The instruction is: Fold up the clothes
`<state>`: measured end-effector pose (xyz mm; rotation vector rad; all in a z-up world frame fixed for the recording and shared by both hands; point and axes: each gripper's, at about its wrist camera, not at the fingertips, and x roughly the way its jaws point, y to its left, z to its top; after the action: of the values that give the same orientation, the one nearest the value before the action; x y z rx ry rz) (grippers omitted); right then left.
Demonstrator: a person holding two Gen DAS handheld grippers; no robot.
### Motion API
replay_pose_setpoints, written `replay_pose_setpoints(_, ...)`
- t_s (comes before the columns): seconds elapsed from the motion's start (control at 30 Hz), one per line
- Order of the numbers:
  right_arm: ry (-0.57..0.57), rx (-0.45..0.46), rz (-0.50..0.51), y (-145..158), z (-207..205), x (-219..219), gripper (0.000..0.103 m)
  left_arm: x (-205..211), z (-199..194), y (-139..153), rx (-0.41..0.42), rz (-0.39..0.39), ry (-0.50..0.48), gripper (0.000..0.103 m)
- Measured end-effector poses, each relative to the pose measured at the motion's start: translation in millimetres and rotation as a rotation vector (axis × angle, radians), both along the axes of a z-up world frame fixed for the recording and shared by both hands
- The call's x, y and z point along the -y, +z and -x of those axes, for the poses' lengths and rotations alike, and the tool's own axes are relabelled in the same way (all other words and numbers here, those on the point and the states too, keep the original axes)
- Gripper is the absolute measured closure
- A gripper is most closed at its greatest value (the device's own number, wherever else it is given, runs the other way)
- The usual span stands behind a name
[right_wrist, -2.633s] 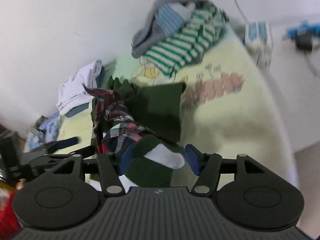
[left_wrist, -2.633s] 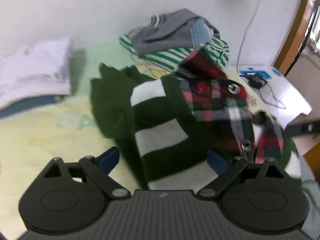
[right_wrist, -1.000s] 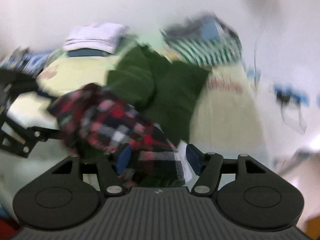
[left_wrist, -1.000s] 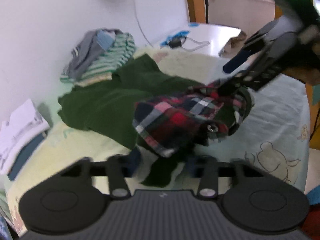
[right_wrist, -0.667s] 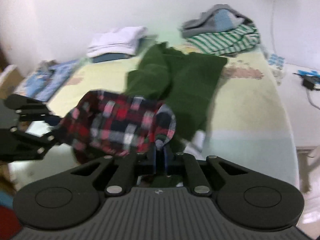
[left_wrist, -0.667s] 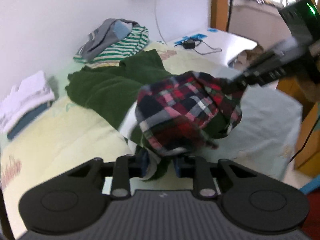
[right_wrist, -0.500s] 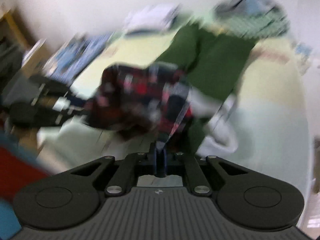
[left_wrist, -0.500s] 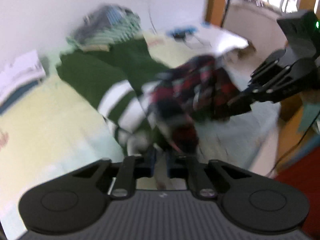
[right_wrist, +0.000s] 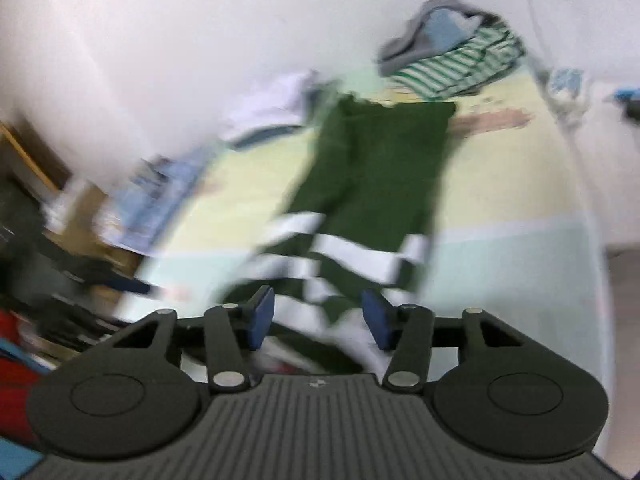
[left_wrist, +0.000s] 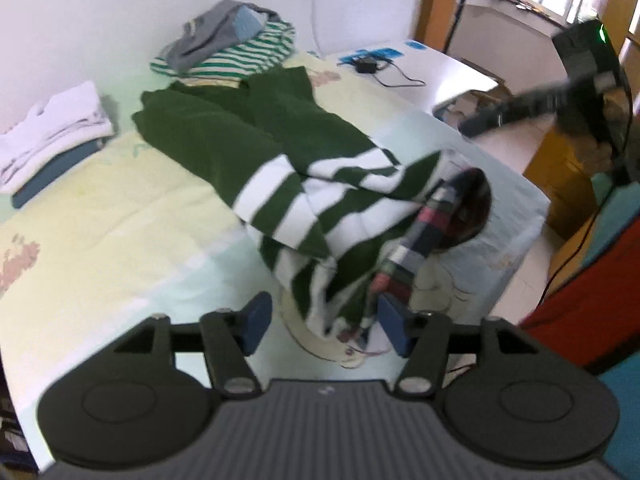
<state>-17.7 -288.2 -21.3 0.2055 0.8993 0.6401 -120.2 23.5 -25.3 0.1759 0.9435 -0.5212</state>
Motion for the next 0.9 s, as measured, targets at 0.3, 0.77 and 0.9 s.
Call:
replay_pose_setpoints(0.3,0.013,-0.066,0.244,-49.9,-1.7,-36.9,0.069,3.6,-44.8,-31.9,-0.107,0.137,0.102,0.036)
replay_pose_setpoints(0.77,-0.025,-0.043,0.323,-67.5,15.6,-36.5,0.08,19.8,-64.4,-37.8,-0.103,0.122,0.099,0.016)
replay_pose_setpoints(0.9,-0.049,-0.033,0.312,-69.0,18.1,-34.8,0.08,31.4,-65.5,-59.7,-0.124,0.035,0.123,0.042)
